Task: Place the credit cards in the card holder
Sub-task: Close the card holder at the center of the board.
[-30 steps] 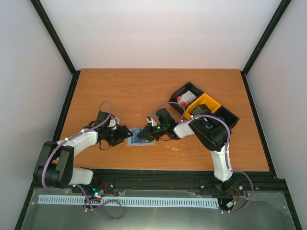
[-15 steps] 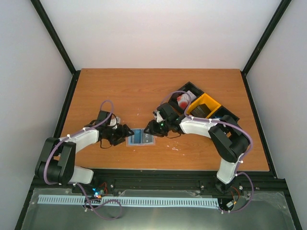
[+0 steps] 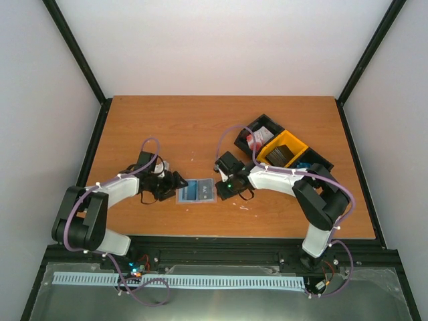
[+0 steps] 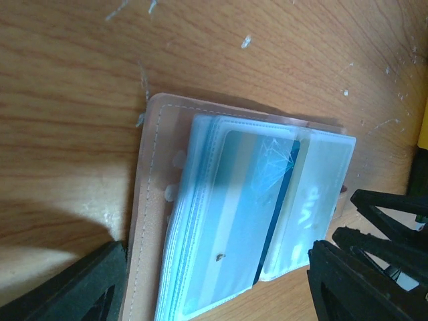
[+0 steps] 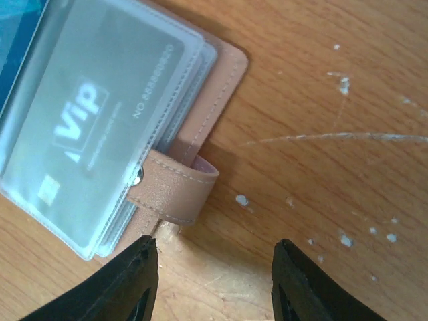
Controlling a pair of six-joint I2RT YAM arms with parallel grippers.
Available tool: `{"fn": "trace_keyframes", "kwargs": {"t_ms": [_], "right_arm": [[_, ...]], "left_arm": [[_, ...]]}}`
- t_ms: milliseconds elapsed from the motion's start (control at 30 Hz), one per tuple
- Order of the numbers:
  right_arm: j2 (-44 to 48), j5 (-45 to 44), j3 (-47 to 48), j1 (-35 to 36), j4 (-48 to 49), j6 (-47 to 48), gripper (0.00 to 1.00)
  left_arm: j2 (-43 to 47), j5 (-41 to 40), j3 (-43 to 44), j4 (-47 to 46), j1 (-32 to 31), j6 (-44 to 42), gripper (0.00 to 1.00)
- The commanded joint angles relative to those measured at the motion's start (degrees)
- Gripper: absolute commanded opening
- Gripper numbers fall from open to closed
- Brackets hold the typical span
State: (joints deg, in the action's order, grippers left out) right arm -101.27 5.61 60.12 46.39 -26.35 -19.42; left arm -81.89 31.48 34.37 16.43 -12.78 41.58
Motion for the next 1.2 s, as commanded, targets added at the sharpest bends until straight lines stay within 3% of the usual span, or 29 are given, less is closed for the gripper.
{"fn": "trace_keyframes", "kwargs": {"t_ms": [0,300,600,800,867,1167], "right_arm": [[1.30,0.42,0.22,0.45,1.83,12.96,0.47],[-4.27,-1.71,2.25,2.11,0.70,21.13,0.47],[-4.43,-3.52,1.72,3.26,6.95,28.18,0.41],[-5.29,-3.49,0.57,3.16,7.94,27.82,0.16],[-4.69,-3.69,-0.76,3.12,8.93,27.54,0.13],[0.80,-1.93,-10.06,1.89,20.41,19.84,0.14]], "left_arm": [[-2.65,-3.15,1.08,3.08,0.56,-1.83,0.76],[-4.83,-3.95,2.75,4.14,0.56,-2.85,0.77],[-7.61,-2.23,4.87,4.32,0.60,-4.36,0.76],[-8.00,-1.79,4.69,4.93,0.84,-5.02,0.76],[-8.06,-0.34,4.07,4.28,1.42,-5.02,0.76],[-9.87,7.67,3.50,1.50,2.49,-5.17,0.77]]}}
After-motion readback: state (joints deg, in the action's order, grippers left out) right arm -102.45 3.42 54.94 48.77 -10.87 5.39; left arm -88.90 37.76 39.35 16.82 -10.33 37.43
